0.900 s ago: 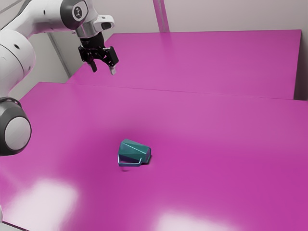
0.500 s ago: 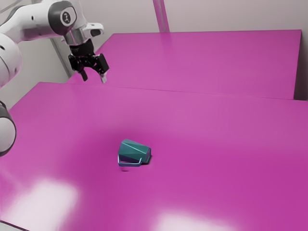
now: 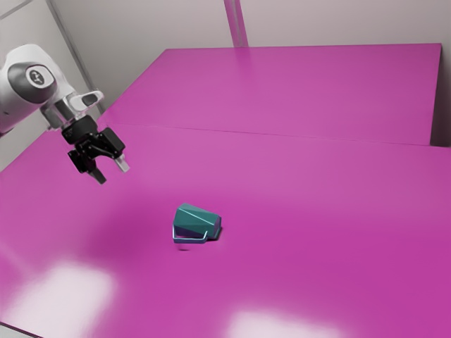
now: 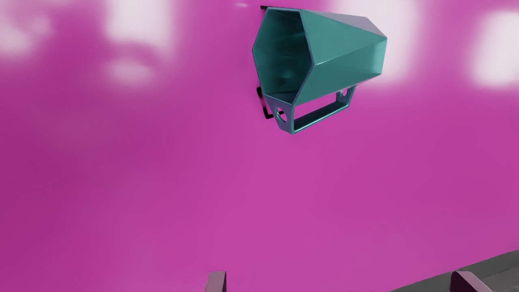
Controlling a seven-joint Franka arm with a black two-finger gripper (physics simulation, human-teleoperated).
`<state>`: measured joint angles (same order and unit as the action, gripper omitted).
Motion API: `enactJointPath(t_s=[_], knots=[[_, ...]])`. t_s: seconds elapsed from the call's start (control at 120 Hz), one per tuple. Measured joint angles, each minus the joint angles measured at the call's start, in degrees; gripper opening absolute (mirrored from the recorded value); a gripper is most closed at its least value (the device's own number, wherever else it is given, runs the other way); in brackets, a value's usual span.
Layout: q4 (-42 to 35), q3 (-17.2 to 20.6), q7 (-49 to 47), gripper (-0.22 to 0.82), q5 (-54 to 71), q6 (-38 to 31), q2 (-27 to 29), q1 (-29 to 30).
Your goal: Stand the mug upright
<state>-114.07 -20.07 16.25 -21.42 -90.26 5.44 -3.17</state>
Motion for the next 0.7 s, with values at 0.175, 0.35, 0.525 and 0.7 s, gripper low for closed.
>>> enactJointPath(t_s=[0.175,0.35,0.525,0.7], knots=[[-6.0,-0.31,3.33,0.6,-4.91,-3.49,-0.26,-1.28],[-9.55,-0.32,7.57,0.6,-7.43,-8.45,-1.93,-1.49],[-10.95,-0.32,12.36,0.6,-8.12,-14.89,-3.66,-3.8],[-13.45,-0.32,16.66,0.6,-10.43,-20.25,-5.27,-5.56]])
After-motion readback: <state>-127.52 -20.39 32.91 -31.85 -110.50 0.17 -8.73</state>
